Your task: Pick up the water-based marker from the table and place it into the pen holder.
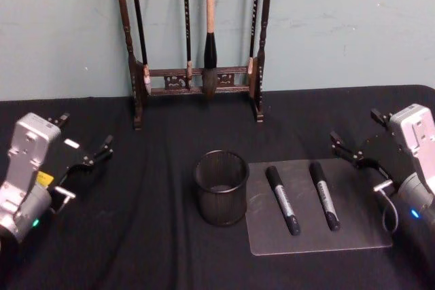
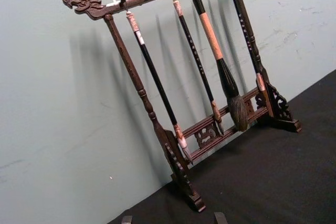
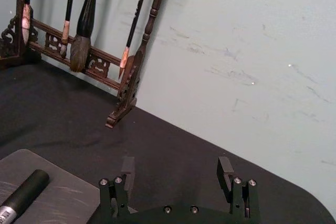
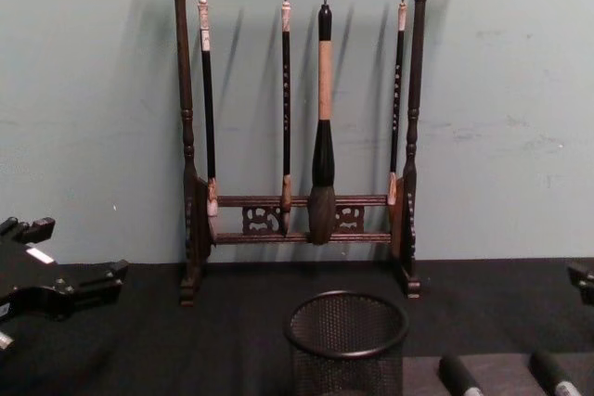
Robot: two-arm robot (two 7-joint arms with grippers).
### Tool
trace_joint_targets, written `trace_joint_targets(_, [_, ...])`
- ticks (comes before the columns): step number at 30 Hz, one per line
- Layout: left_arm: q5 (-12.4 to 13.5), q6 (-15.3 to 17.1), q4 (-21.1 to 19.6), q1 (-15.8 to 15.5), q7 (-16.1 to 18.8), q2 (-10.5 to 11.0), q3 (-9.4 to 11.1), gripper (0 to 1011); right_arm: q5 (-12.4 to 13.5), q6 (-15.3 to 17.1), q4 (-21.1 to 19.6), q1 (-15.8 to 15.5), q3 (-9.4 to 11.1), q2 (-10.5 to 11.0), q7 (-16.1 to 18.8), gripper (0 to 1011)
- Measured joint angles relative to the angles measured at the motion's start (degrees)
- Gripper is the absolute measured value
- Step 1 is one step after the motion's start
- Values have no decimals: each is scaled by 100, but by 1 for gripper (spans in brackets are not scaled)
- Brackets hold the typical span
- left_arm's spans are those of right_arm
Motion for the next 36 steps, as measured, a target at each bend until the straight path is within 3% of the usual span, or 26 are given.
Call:
trace_joint_targets(5, [0,0,0,0,0,0,0,1009,241,265,-50,-17,127,-65,298,1000])
trace_joint_targets(13, [0,0,0,0,0,0,0,1009,826,1370,-439,-164,410,-111,768,1002])
trace_joint_targets(18, [0,0,0,0,0,0,0,1009,827,1734,-614,-219,440,-96,757,1002])
trace_joint_targets(19, [0,0,0,0,0,0,0,1009,826,2138,-815,-293,484,-86,771,1002])
trace_joint_targets(20, [0,0,0,0,0,0,0,1009,832,2233,-859,-311,500,-91,782,1000])
trace_joint_targets(36, [0,0,0,0,0,0,0,1009,827,3082,-1125,-500,610,-357,782,1000])
